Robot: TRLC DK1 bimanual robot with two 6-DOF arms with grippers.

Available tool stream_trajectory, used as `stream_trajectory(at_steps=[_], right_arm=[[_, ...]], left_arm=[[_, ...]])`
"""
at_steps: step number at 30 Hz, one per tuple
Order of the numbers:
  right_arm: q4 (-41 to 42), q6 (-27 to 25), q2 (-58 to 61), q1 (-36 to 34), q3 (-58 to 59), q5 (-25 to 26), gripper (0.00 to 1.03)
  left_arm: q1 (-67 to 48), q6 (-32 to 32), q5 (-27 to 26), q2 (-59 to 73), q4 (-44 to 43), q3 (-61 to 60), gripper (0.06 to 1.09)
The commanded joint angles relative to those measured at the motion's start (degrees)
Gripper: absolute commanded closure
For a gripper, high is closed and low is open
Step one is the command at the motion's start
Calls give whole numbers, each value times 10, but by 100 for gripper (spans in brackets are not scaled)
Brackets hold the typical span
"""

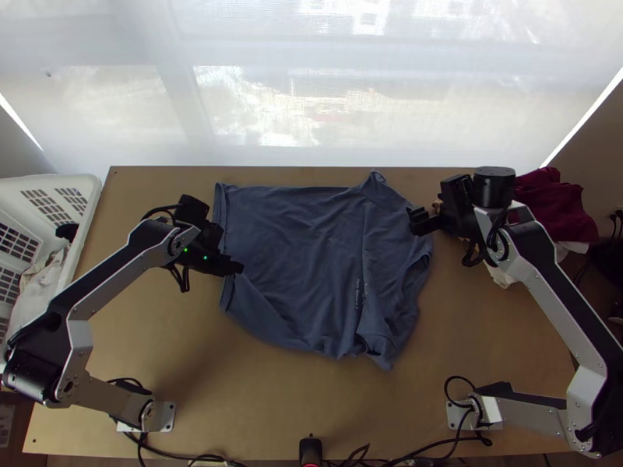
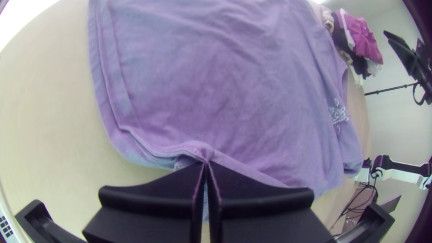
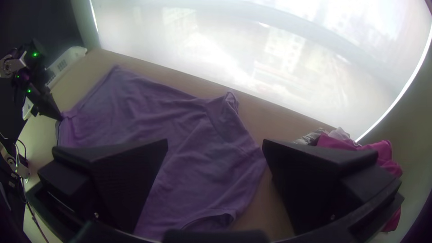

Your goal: Fold the t-shirt

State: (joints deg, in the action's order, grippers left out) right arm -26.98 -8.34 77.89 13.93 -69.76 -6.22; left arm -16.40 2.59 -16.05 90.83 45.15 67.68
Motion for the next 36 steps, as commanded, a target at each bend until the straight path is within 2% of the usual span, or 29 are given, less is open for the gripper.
stream_trajectory(at_steps=[1, 12, 13, 17, 18, 22, 29, 33, 36], right_arm=[[0, 0, -3, 0, 14, 1, 5], [-7, 0, 0, 1, 22, 1, 5], [-9, 0, 1, 1, 22, 1, 5], [-11, -1, 1, 1, 32, 1, 5], [-11, -1, 1, 2, 33, 1, 5], [-11, 0, 1, 3, 38, 1, 5], [-4, 3, 2, 12, 38, 0, 5], [-4, 3, 2, 12, 37, 0, 5], [-4, 4, 1, 13, 35, 0, 5]], left_arm=[[7, 16, -13, 74, -13, 122, 103], [10, 104, -21, 310, 17, 337, 102], [8, 108, -23, 323, 17, 344, 96], [-9, 106, -28, 347, 23, 361, 42], [-13, 102, -28, 342, 31, 363, 34], [-11, 80, -27, 300, 83, 361, 29], [22, 36, -27, 171, 149, 265, 29], [29, 16, -17, 122, 141, 187, 29], [30, 7, -13, 108, 93, 132, 30]])
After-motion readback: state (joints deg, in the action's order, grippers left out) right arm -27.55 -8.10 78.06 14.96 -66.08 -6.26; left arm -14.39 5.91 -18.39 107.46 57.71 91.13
